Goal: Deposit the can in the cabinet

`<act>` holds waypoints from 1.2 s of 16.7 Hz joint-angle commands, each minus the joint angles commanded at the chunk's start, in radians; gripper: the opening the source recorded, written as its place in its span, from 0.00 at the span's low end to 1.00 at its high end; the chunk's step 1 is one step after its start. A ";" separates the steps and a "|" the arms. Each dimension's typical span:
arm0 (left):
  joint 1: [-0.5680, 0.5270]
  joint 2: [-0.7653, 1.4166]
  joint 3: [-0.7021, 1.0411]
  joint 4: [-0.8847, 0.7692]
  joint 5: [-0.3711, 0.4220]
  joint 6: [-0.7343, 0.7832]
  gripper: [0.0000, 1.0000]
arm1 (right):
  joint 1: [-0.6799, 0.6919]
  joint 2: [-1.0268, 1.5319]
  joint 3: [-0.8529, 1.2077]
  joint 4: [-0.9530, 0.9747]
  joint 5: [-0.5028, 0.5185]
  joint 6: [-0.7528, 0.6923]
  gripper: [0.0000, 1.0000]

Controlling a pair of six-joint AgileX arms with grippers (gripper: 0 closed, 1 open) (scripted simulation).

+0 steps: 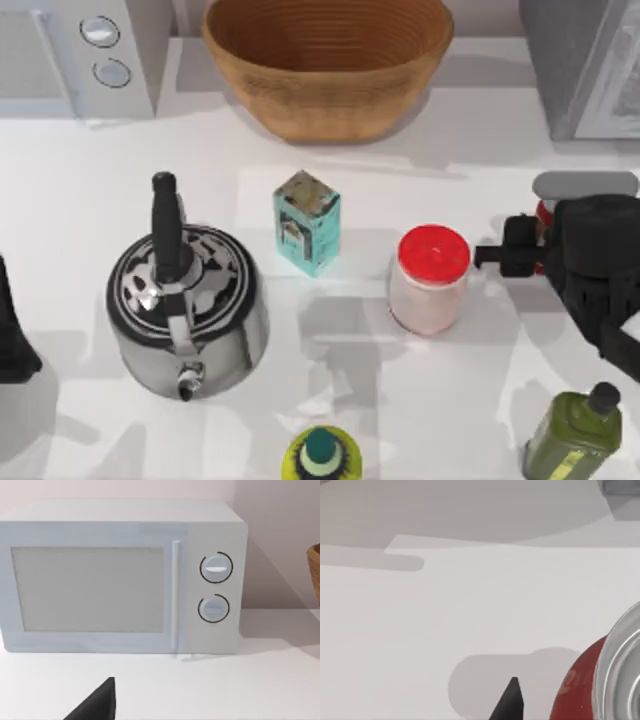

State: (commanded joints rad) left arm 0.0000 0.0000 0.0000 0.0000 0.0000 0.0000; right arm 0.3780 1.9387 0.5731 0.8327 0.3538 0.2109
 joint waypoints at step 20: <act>0.000 0.000 0.000 0.000 0.000 0.000 1.00 | -0.067 -0.192 0.192 -0.246 -0.056 0.023 0.00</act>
State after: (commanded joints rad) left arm 0.0000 0.0000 0.0000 0.0000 0.0000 0.0000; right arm 0.3109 1.7463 0.7649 0.5868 0.2974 0.2343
